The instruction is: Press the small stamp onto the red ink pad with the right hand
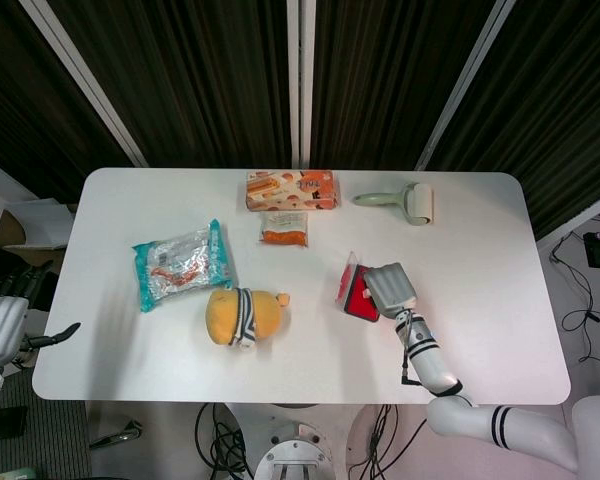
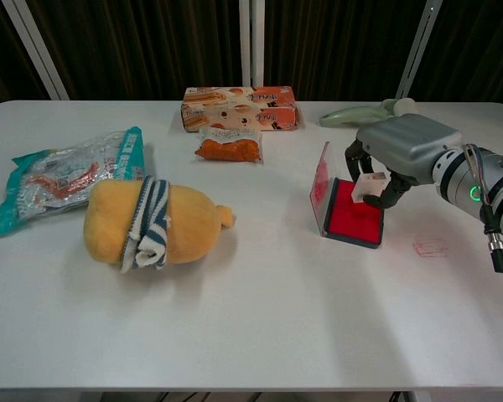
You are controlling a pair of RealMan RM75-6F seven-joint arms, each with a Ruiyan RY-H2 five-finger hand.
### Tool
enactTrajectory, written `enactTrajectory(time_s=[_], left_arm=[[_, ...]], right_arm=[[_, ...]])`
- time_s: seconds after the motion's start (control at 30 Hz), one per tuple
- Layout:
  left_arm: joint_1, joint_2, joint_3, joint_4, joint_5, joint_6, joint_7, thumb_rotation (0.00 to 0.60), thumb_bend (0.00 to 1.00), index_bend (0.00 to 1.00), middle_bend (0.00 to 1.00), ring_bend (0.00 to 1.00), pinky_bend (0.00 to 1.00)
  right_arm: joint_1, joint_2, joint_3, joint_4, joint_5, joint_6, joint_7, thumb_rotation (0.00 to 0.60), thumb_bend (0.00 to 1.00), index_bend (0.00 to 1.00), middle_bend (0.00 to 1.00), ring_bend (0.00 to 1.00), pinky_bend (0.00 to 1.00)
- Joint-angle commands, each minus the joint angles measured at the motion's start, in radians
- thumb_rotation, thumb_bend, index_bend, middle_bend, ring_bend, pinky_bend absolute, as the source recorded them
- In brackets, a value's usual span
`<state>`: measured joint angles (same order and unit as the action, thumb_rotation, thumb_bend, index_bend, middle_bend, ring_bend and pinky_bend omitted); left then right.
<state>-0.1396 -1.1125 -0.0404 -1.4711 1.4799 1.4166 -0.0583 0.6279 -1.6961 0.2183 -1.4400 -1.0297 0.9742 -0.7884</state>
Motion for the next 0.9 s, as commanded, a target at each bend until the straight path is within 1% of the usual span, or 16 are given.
enactTrajectory(time_s=[0.03,0.3,0.53,0.63,0.7,0.9], left_arm=[[0.001,0.000,0.000,0.001,0.000,0.003,-0.001,0.304,0.12,0.07,0.17,0.12,0.20],[0.007,0.002,0.002,0.004,-0.002,0.006,-0.006,0.307,0.12,0.07,0.17,0.12,0.20],[0.012,0.004,0.002,0.009,-0.002,0.013,-0.010,0.304,0.12,0.07,0.17,0.12,0.20],[0.014,0.006,0.001,0.008,-0.005,0.015,-0.012,0.305,0.12,0.07,0.17,0.12,0.20],[0.014,0.007,0.001,0.007,-0.003,0.017,-0.012,0.303,0.12,0.07,0.17,0.12,0.20],[0.010,0.003,0.001,0.003,0.004,0.014,-0.009,0.306,0.12,0.07,0.17,0.12,0.20]], right_arm=[[0.013,-0.016,-0.011,0.018,0.014,-0.004,-0.010,0.600,0.30,0.62,0.53,0.78,0.95],[0.038,-0.044,-0.041,0.062,0.050,-0.001,-0.030,0.600,0.30,0.62,0.54,0.78,0.95],[0.049,-0.059,-0.056,0.086,0.044,0.016,-0.016,0.600,0.31,0.63,0.54,0.78,0.95],[0.048,-0.044,-0.053,0.060,0.024,0.035,0.009,0.600,0.31,0.63,0.54,0.78,0.95],[0.043,-0.021,-0.052,0.022,0.006,0.055,0.024,0.600,0.31,0.63,0.54,0.78,0.95],[0.004,0.083,-0.070,-0.123,-0.024,0.116,0.049,0.600,0.31,0.63,0.54,0.78,0.95]])
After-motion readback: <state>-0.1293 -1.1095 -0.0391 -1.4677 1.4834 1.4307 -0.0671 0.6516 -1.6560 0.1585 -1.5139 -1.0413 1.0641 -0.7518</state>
